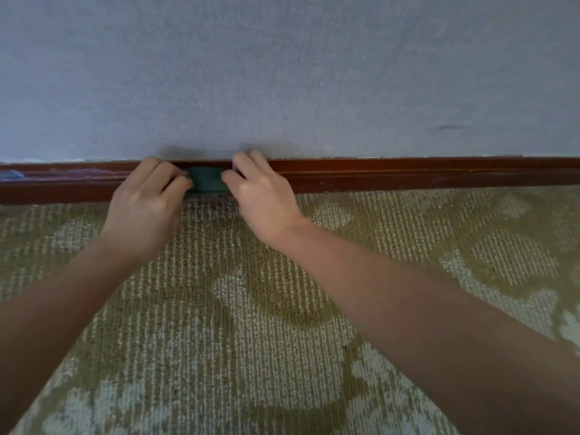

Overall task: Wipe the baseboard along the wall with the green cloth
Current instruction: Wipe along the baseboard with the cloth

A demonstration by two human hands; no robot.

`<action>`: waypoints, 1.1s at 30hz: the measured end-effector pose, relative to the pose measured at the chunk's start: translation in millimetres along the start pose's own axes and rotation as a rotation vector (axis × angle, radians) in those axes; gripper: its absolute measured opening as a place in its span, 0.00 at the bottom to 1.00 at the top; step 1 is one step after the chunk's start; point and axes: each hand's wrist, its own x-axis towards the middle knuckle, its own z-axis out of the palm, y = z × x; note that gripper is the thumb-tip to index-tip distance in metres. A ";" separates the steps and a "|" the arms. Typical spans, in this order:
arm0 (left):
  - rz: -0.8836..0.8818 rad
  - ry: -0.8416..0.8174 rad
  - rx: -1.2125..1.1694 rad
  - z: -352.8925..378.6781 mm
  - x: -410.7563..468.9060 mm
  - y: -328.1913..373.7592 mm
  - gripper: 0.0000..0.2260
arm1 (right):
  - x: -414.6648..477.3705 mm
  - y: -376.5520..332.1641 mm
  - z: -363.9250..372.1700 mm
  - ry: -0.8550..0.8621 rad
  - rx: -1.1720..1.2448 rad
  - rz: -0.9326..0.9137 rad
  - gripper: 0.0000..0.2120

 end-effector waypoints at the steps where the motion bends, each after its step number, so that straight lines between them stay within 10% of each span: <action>1: -0.014 0.014 -0.006 1.4 2.5 4.2 0.07 | -2.6 3.6 -0.5 -0.007 -0.022 0.006 0.12; 26: -0.053 -0.024 -0.032 -12.8 -7.5 -3.6 0.09 | 5.4 -6.8 7.0 0.060 -0.079 -0.085 0.13; 33: 0.251 -0.065 0.153 -10.2 6.8 -6.3 0.10 | 4.1 4.6 0.0 0.050 -0.196 -0.194 0.11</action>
